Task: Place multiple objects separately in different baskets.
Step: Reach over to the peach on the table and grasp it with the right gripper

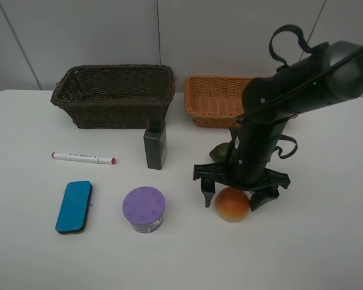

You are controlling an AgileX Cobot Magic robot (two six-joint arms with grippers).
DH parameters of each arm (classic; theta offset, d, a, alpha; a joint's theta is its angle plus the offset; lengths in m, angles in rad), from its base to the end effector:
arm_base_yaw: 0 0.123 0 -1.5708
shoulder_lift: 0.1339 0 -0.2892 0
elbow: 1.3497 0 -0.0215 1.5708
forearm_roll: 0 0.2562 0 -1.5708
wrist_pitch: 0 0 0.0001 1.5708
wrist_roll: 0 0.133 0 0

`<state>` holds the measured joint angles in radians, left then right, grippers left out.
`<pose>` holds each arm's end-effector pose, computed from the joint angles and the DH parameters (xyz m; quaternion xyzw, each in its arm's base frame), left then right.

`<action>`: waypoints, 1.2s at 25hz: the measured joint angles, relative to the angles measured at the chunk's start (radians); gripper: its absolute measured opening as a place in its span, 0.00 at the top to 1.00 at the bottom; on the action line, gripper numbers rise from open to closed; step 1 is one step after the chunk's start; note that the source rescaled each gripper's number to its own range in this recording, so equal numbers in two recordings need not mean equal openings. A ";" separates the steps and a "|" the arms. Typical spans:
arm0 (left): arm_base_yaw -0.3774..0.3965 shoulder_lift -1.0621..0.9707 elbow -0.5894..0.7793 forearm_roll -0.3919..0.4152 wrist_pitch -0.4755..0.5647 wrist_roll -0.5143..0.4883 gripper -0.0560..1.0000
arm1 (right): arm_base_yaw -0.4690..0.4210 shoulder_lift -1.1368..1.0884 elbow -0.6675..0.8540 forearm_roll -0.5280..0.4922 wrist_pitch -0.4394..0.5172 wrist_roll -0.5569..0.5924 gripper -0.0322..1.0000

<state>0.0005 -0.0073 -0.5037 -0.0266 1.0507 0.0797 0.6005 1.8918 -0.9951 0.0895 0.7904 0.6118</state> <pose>0.0323 -0.0031 0.2634 0.0341 0.8469 0.0080 0.5305 0.2557 0.1853 0.0795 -0.0376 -0.9987 -0.0175 0.0298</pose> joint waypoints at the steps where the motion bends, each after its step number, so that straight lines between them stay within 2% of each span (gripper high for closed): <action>1: 0.000 0.000 0.000 0.000 0.000 0.000 0.00 | 0.000 0.005 0.000 0.000 0.000 0.000 0.00; 14: 0.000 0.000 0.000 0.000 0.000 0.000 0.00 | 0.000 0.034 0.000 0.011 -0.012 0.000 0.00; 15: 0.000 0.000 0.000 0.000 0.000 0.000 0.00 | 0.000 0.034 0.000 0.012 -0.012 0.000 0.04; 16: 0.000 0.000 0.000 0.000 0.000 0.000 0.00 | 0.000 0.034 0.000 0.012 -0.012 0.000 0.17; 17: 0.000 0.000 0.000 0.000 0.000 0.000 0.00 | 0.000 0.034 0.000 0.012 -0.011 0.000 0.41; 19: 0.000 0.000 0.000 0.000 0.000 0.000 0.00 | 0.000 0.034 0.000 0.014 -0.010 0.000 0.97; 30: 0.000 0.000 0.000 0.000 0.000 0.000 0.00 | 0.000 0.034 0.000 0.018 0.000 0.000 0.97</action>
<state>0.0005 -0.0073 -0.5037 -0.0266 1.0507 0.0797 0.6005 1.9263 -0.9951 0.1080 0.7907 0.6118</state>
